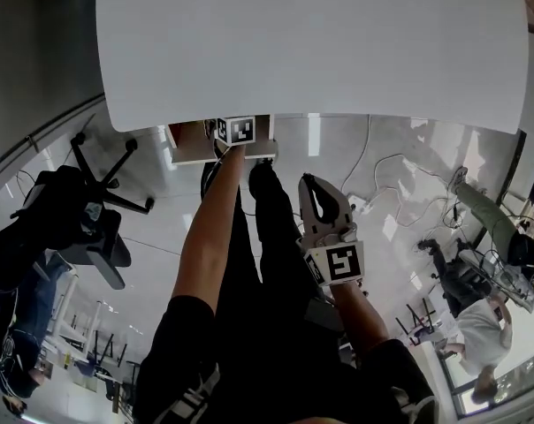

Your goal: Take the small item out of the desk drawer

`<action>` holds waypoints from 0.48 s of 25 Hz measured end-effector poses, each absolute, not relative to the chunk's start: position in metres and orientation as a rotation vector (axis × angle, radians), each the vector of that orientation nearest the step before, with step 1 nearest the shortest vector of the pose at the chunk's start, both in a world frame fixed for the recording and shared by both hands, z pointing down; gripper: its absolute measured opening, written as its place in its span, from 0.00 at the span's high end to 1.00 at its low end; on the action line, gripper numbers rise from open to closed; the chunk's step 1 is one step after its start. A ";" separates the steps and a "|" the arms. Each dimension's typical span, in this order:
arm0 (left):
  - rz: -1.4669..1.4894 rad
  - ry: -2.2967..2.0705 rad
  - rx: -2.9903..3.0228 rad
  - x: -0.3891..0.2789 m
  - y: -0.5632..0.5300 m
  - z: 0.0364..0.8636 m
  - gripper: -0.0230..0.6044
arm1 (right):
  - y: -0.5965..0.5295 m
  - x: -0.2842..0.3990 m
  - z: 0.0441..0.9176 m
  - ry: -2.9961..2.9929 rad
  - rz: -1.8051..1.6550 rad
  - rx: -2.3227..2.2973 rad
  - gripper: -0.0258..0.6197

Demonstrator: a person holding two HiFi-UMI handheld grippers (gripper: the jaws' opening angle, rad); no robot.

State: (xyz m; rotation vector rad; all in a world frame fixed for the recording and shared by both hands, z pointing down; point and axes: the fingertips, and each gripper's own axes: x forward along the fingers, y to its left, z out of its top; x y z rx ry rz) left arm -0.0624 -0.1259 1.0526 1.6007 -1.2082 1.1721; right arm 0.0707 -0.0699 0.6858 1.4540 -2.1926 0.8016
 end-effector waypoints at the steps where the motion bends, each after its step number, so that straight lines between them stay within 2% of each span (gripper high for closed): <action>1: 1.182 -1.203 1.577 -0.065 -0.120 1.065 0.31 | -0.069 0.073 0.687 -2.188 0.805 1.456 0.91; 7: 1.220 -1.178 1.516 -0.076 -0.099 1.107 0.31 | -0.068 0.079 0.691 -2.169 0.818 1.470 0.92; 12: 1.080 -1.191 1.560 -0.065 -0.127 1.049 0.33 | -0.064 0.082 0.689 -2.161 0.814 1.490 0.91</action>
